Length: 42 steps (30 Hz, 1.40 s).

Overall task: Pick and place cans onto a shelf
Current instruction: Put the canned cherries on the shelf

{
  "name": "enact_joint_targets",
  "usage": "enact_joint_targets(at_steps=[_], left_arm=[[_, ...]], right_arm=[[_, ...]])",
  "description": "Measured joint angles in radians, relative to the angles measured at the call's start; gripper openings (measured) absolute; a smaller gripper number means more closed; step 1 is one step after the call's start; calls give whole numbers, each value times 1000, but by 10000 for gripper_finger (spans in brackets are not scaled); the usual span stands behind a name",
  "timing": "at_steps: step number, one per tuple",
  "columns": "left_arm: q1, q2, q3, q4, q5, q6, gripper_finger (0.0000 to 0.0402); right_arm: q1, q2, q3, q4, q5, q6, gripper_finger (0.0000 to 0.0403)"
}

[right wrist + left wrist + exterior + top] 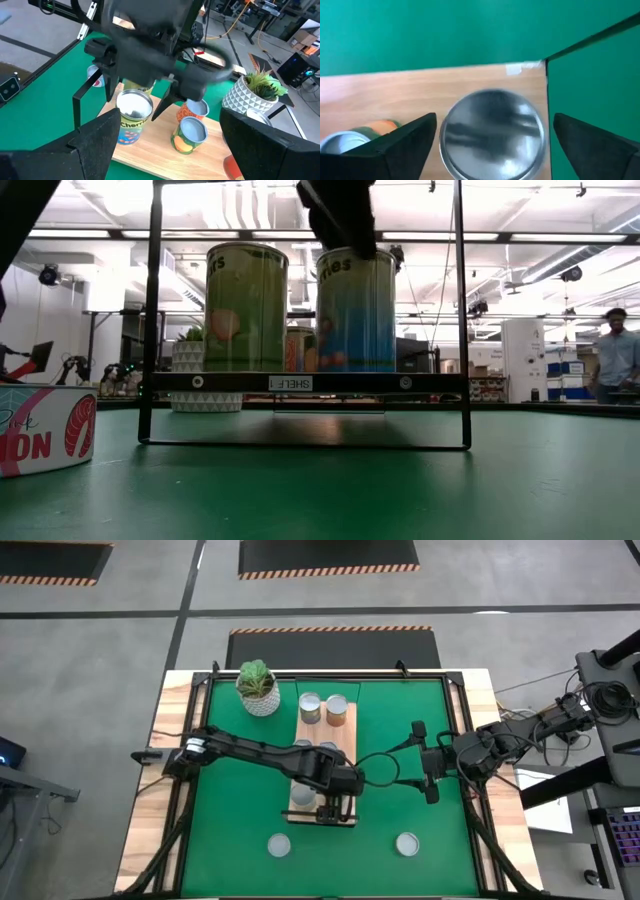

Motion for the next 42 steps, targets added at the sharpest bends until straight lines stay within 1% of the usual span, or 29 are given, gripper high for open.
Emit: enact_joint_targets(at_steps=[3, 6, 8, 11, 12, 14, 17, 20, 22, 25, 27, 29, 34, 38, 40, 42], left_arm=[[-11, -16, 31, -8, 0, -2, 397], [-54, -55, 41, -46, -16, 39, 398], [-92, -91, 26, -50, -52, 49, 397], [-155, -160, -33, -14, -169, 45, 395], [-175, -188, -68, 16, -199, 44, 395], [-204, -256, -164, 119, -215, 53, 395], [-240, -362, -354, 328, -231, 74, 395], [-266, -473, -537, 494, -292, 76, 395], [-280, -545, -638, 588, -335, 74, 395], [-292, -642, -771, 719, -344, 74, 395], [-297, -705, -854, 775, -346, 74, 395], [-300, -769, -930, 825, -371, 72, 395], [-302, -922, -1095, 860, -528, 62, 395], [-298, -1046, -1181, 870, -671, 89, 395], [-298, -1107, -1219, 874, -708, 100, 395], [-297, -1168, -1259, 893, -730, 101, 395]], right_arm=[[0, 0, 0, 0, 0, 1, 327], [0, 0, 0, 0, 0, 1, 327], [0, 1, 0, 0, 0, 3, 327], [0, 1, 0, 1, 0, 18, 327], [0, 5, 0, 3, 0, 24, 327], [0, 14, 0, 11, 0, 38, 327], [-1, 39, -1, 34, 1, 42, 327], [-2, 69, 1, 79, 7, 26, 327], [-2, 92, 19, 97, 25, 23, 327], [-2, 128, 44, 112, 65, 34, 327], [-2, 158, 62, 118, 86, 46, 327], [-5, 193, 82, 113, 93, 67, 327], [-35, 304, 152, 105, 104, 156, 327], [-77, 412, 235, 14, 95, 259, 325], [-104, 469, 282, -50, 69, 315, 315], [-127, 526, 322, -103, 26, 363, 296]])
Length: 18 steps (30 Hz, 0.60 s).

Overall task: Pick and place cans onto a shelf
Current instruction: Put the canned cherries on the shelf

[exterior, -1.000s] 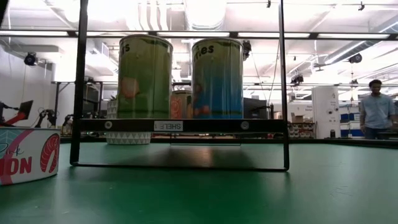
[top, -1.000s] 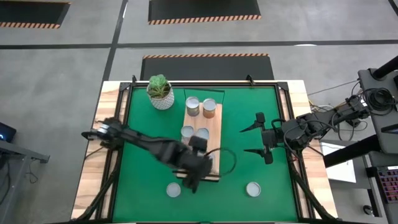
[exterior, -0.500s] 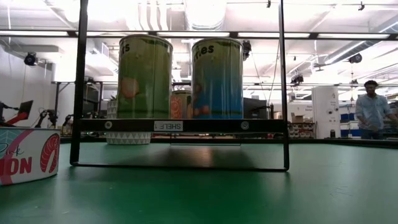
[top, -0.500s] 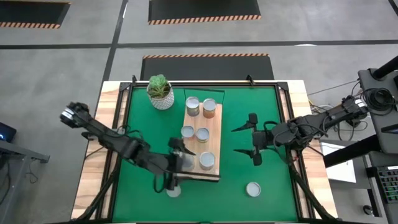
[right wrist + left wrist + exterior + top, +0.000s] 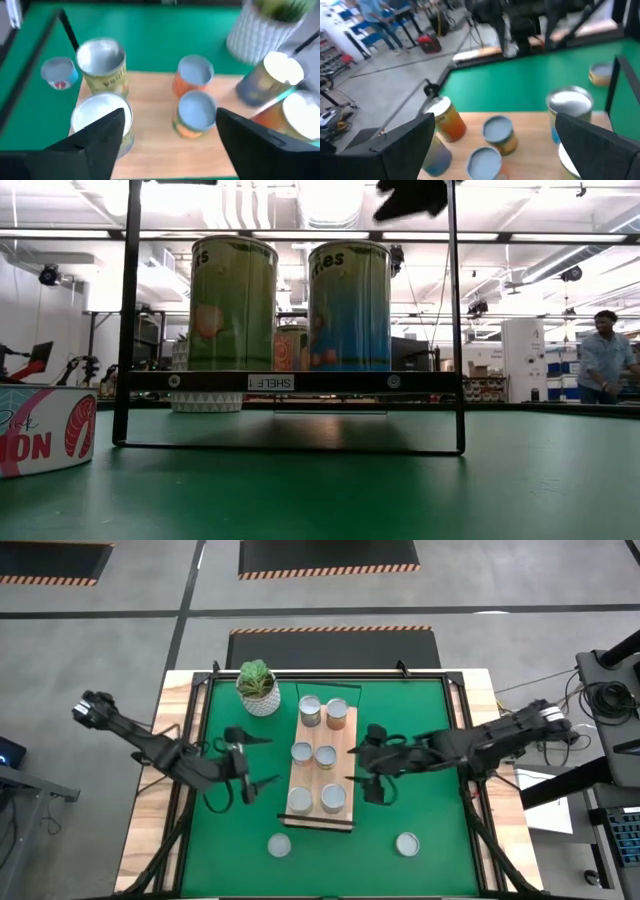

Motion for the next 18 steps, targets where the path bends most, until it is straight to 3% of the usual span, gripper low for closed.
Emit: enact_joint_targets(at_steps=[10, 18], left_arm=[[0, -193, -194, 64, -13, -113, 393], [0, -212, -204, 75, -12, -108, 393]], right_arm=[[-38, 218, 142, -140, -35, 82, 138], [-37, 300, 160, -206, -39, 71, 17]])
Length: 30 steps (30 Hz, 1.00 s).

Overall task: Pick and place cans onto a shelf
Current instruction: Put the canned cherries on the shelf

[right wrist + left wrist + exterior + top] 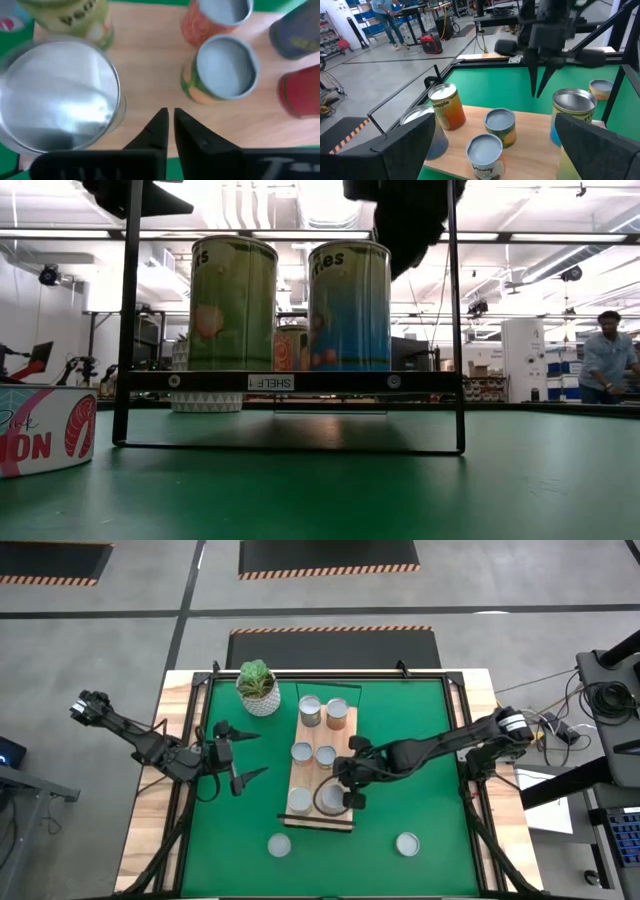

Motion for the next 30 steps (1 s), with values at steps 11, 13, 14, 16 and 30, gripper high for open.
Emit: enact_joint_targets(at_steps=[11, 13, 14, 16, 30], left_arm=[[0, 62, 39, 11, 0, 0, 393], [0, 78, 49, 15, 0, 0, 393], [0, 83, 51, 14, 0, 2, 393], [0, 102, 61, 13, 0, 3, 393], [0, 170, 77, 13, -3, -4, 393]], right_arm=[[0, 5, 0, 63, -147, -62, 13], [0, 5, 0, 81, -178, -75, 13], [1, 6, 0, 98, -183, -77, 13], [1, 5, 0, 102, -189, -79, 13], [0, -42, 0, 77, -187, -103, 13]])
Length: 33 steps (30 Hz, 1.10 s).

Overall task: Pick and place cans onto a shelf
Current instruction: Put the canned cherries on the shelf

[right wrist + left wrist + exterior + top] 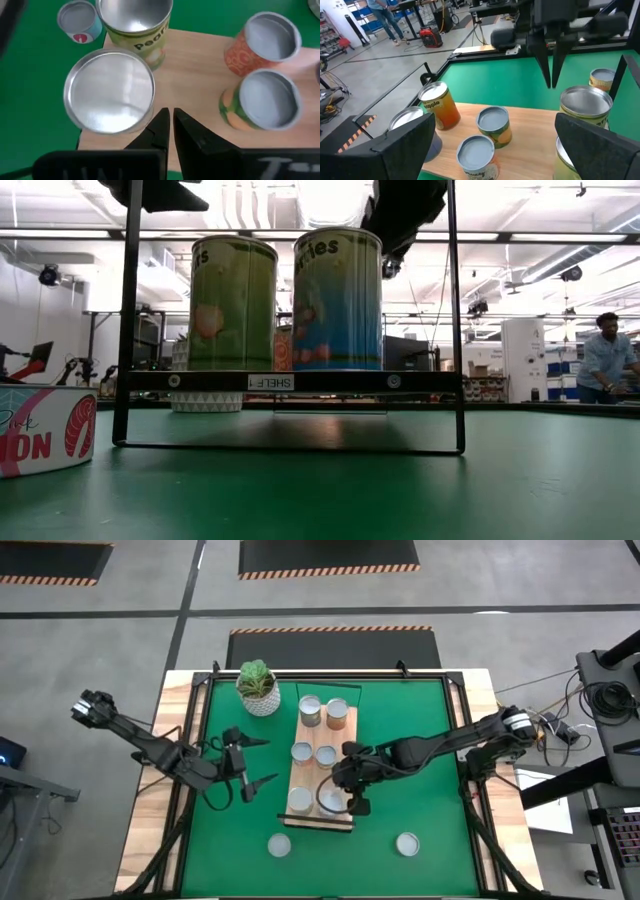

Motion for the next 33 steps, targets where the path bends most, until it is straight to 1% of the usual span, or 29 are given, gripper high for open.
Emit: enact_joint_targets(at_steps=[3, 10, 13, 16, 19, 26, 30, 33], left_arm=[[0, 11, 1, 0, -8, 0, 393], [0, 28, 1, -9, -14, 15, 393], [1, 28, 1, -11, -16, 24, 393], [1, 27, 1, -11, -16, 23, 393], [2, 26, 1, -11, -16, 21, 393], [2, 27, 1, -10, -16, 30, 393], [2, 27, 1, -10, -16, 34, 393], [2, 27, 1, -10, -16, 34, 393]], right_arm=[[0, -32, 0, -37, 0, 31, 13], [0, -76, -2, -162, -3, 191, 13], [1, -76, -22, -175, -28, 255, 13], [8, -76, -49, -175, -45, 283, 13], [17, -76, -66, -164, -42, 286, 13], [27, -76, -117, -16, -46, 219, 13], [26, -76, -149, 71, -93, 153, 13], [26, -75, -167, 130, -101, 121, 13]])
